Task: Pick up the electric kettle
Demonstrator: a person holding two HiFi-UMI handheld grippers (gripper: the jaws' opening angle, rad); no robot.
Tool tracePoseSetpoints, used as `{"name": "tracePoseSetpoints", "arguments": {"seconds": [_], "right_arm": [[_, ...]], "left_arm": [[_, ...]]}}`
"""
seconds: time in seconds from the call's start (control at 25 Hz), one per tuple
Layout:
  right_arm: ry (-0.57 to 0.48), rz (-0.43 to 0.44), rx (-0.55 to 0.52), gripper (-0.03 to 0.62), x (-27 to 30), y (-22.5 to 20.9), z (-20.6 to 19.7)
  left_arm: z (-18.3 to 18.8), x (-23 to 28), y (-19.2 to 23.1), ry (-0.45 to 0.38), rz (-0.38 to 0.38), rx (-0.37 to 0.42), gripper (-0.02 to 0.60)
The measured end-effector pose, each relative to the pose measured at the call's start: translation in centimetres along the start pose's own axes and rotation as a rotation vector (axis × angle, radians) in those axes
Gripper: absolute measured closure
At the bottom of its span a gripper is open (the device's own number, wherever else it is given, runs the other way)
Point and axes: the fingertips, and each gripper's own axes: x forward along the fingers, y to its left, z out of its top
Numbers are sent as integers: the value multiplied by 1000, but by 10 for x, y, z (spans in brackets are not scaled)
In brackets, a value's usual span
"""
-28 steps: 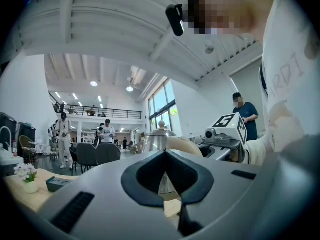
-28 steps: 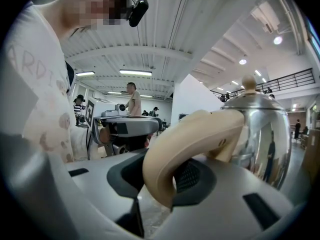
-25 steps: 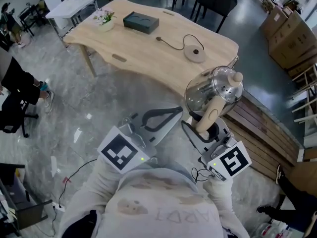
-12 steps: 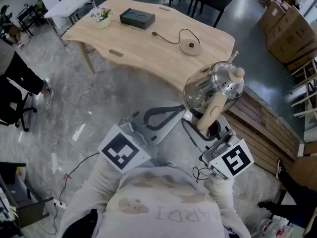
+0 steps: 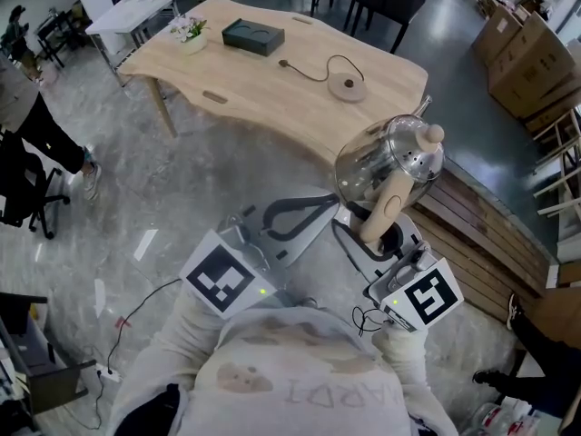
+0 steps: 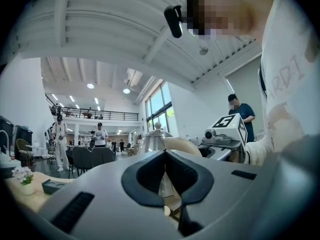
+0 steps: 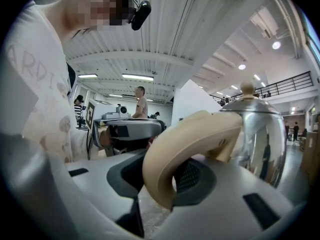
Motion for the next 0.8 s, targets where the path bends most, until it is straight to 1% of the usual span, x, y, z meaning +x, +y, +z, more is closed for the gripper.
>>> {"name": "tracePoseSetpoints", "arguments": {"seconds": [0.08, 0.32, 0.48, 0.8], "right_arm": [[-8, -6, -6, 473, -6, 4, 0], [-6, -3, -27, 473, -10, 8, 2], [-13, 5, -25, 473, -13, 9, 4], [-15, 14, -28, 473, -20, 5, 3]], "left_arm": [[2, -1, -7, -2, -1, 12, 569], [7, -4, -10, -7, 6, 30, 569], [7, -4, -12, 4, 12, 24, 569], [8, 5, -18, 10, 7, 38, 569]]}}
